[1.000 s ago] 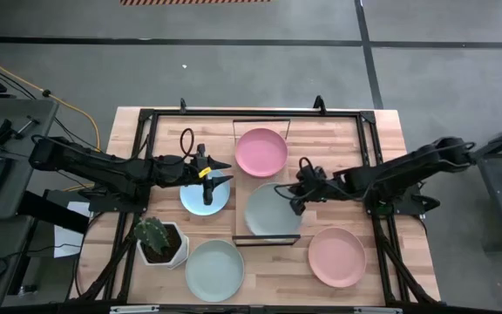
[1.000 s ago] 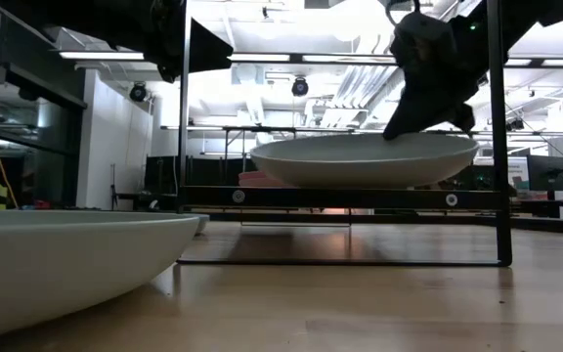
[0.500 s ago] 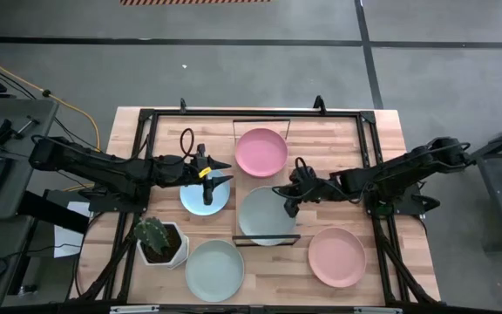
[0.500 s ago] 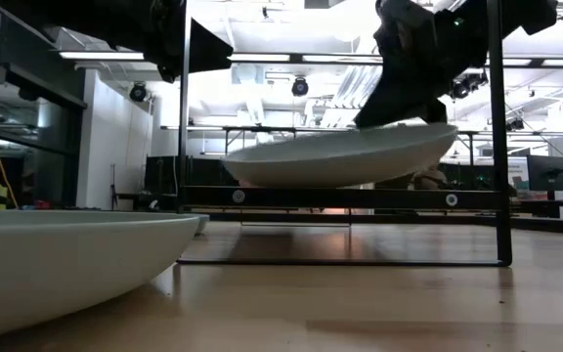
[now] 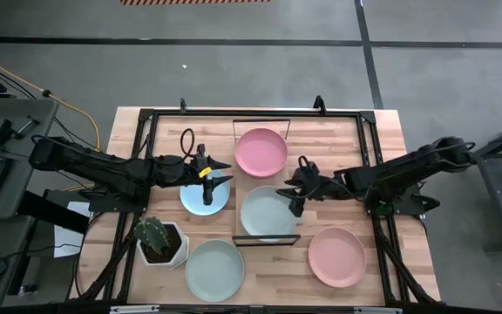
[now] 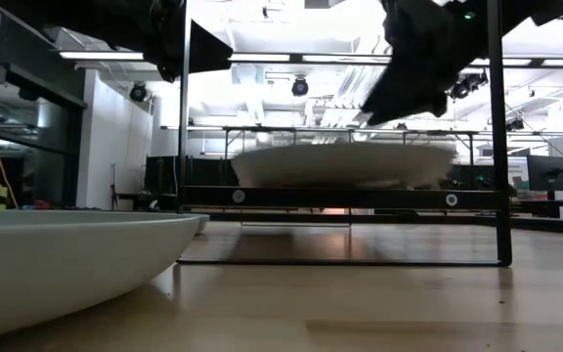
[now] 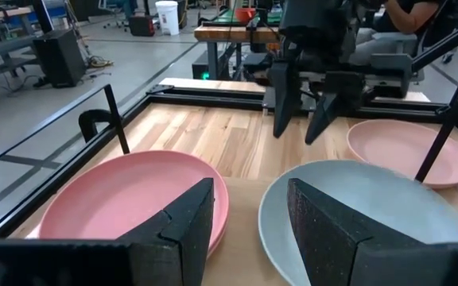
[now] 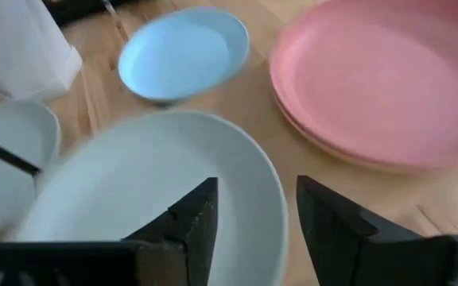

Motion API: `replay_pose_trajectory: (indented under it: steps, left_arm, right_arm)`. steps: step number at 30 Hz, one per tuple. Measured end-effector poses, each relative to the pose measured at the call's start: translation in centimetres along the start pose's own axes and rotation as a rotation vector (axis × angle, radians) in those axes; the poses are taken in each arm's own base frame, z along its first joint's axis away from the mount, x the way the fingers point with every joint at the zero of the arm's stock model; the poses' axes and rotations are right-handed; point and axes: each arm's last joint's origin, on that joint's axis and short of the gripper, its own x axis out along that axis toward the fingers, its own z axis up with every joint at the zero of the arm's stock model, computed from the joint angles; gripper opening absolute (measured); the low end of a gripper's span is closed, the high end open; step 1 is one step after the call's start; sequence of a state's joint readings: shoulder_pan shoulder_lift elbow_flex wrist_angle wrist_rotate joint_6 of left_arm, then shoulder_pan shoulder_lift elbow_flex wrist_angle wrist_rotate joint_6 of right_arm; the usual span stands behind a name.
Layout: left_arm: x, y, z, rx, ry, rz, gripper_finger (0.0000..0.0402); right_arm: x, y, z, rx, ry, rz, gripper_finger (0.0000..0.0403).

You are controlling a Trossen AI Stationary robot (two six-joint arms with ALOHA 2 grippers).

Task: Place and stack plates onto a shelf
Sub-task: Put the top gray plate on the shelf

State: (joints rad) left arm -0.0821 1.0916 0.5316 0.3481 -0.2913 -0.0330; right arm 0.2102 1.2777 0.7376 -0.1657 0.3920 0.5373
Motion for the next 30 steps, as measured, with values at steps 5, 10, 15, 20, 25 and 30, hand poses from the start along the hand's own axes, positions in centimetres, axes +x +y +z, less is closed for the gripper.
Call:
replay_pose_trajectory:
  steps: [5, 10, 15, 20, 25, 30]
  left_arm:
    - [0.0, 0.0, -0.2, 0.006, 0.018, 0.006, 0.0151]
    - [0.0, 0.0, -0.1, 0.004, 0.012, 0.007, 0.0151]
    - [0.0, 0.0, 0.0, 0.001, 0.003, 0.008, 0.0151]
    - [0.0, 0.0, 0.0, -0.001, -0.003, 0.008, 0.0151]
    - [0.0, 0.0, 0.0, -0.001, -0.001, 0.008, 0.0151]
    - [0.0, 0.0, 0.0, 0.000, 0.000, 0.008, 0.0151]
  right_arm:
    - [-1.8, -0.6, -1.8, -0.008, 0.162, -0.070, 0.0136]
    - [-2.5, 0.4, -3.9, -0.015, 0.286, -0.064, 0.0061]
    - [-2.0, 2.1, -5.5, -0.048, 0.324, -0.037, 0.0014]
    - [-0.6, 2.7, -6.9, -0.064, 0.397, -0.047, 0.0003]
    - [0.2, 3.1, -7.3, -0.072, 0.397, -0.045, 0.0001]
    - [0.2, 3.1, -7.2, -0.068, 0.390, -0.039, 0.0000]
